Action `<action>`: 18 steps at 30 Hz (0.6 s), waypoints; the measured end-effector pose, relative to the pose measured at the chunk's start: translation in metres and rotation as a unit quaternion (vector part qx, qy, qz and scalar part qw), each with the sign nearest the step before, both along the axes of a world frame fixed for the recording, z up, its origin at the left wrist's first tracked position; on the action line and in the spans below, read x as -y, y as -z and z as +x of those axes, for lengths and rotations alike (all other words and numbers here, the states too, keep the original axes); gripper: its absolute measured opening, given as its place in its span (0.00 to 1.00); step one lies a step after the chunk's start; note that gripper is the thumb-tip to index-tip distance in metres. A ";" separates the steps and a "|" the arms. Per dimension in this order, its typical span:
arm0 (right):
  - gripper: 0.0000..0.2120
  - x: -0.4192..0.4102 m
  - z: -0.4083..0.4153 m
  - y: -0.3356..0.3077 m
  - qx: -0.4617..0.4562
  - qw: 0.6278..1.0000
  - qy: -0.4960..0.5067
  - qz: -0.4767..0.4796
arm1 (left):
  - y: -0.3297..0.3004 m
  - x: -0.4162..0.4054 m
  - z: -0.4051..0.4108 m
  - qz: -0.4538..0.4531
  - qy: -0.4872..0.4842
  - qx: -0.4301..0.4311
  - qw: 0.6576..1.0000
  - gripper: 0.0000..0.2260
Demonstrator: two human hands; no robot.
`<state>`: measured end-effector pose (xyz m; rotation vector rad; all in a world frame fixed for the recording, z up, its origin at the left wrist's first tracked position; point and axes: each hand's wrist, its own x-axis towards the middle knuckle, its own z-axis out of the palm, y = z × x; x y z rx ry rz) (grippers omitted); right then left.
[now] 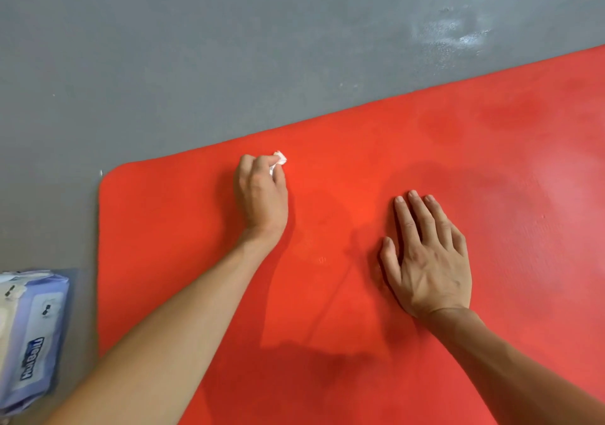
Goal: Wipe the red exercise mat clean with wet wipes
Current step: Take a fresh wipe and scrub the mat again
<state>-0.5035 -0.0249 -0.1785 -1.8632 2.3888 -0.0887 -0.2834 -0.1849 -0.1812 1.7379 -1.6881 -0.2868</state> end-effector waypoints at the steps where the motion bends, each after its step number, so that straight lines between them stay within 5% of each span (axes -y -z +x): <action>1: 0.32 -0.001 0.000 0.000 0.001 1.000 0.000 0.002 | -0.002 -0.005 -0.020 -0.008 0.027 -0.017 0.999 0.04; 6: 0.32 -0.003 0.001 -0.002 0.007 1.000 0.003 -0.004 | -0.012 -0.021 -0.079 -0.013 0.167 0.025 0.986 0.07; 10: 0.32 -0.001 0.001 -0.001 0.003 1.000 0.000 -0.004 | -0.006 -0.014 -0.005 -0.027 0.112 0.065 0.991 0.08; 13: 0.32 -0.002 0.001 0.000 0.001 1.000 -0.001 -0.006 | -0.003 -0.029 -0.005 -0.018 0.065 0.014 0.998 0.05; 18: 0.32 -0.004 0.001 0.000 0.007 1.000 0.001 -0.011 | -0.013 -0.070 -0.057 -0.026 0.259 0.016 0.965 0.04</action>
